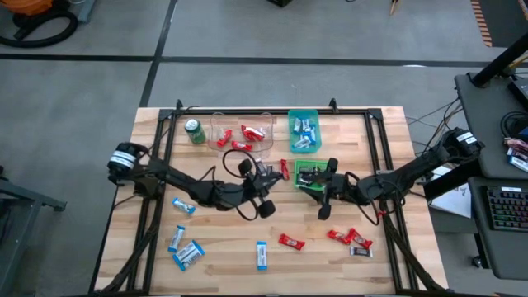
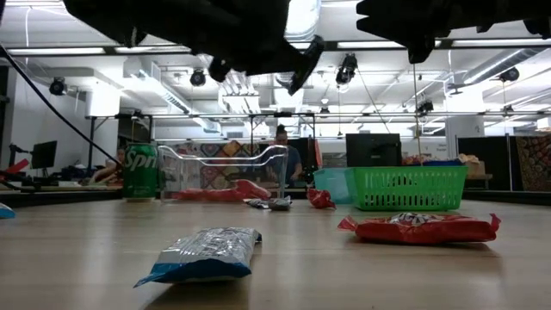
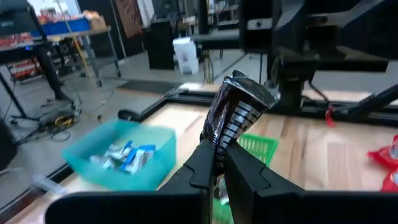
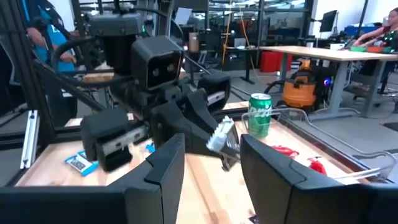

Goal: Sort candy
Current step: Put the brown chocolate bar into the green bin, then put the white chocolate bar into the blue bin

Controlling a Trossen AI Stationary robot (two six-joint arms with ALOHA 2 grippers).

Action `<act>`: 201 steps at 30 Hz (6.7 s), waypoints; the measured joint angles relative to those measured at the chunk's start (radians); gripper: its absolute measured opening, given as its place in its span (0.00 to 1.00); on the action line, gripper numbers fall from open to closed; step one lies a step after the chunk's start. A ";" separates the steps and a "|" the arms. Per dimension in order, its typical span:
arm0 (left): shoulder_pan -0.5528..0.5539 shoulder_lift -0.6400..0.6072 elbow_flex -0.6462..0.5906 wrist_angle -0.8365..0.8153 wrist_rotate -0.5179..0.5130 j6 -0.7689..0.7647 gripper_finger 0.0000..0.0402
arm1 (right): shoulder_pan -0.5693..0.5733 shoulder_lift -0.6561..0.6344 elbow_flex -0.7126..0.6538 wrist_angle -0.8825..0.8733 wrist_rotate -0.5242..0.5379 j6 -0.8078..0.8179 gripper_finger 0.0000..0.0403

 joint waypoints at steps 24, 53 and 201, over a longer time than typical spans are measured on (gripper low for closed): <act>0.000 0.234 0.247 0.106 -0.036 0.124 0.01 | 0.000 0.000 -0.001 -0.091 0.070 0.056 0.36; -0.016 0.234 0.249 0.004 -0.036 0.069 0.21 | 0.001 -0.002 0.000 -0.147 0.169 0.142 0.03; -0.210 -0.164 -0.137 -1.247 0.639 -0.250 0.30 | -0.114 -0.006 0.276 -1.167 0.036 0.712 0.37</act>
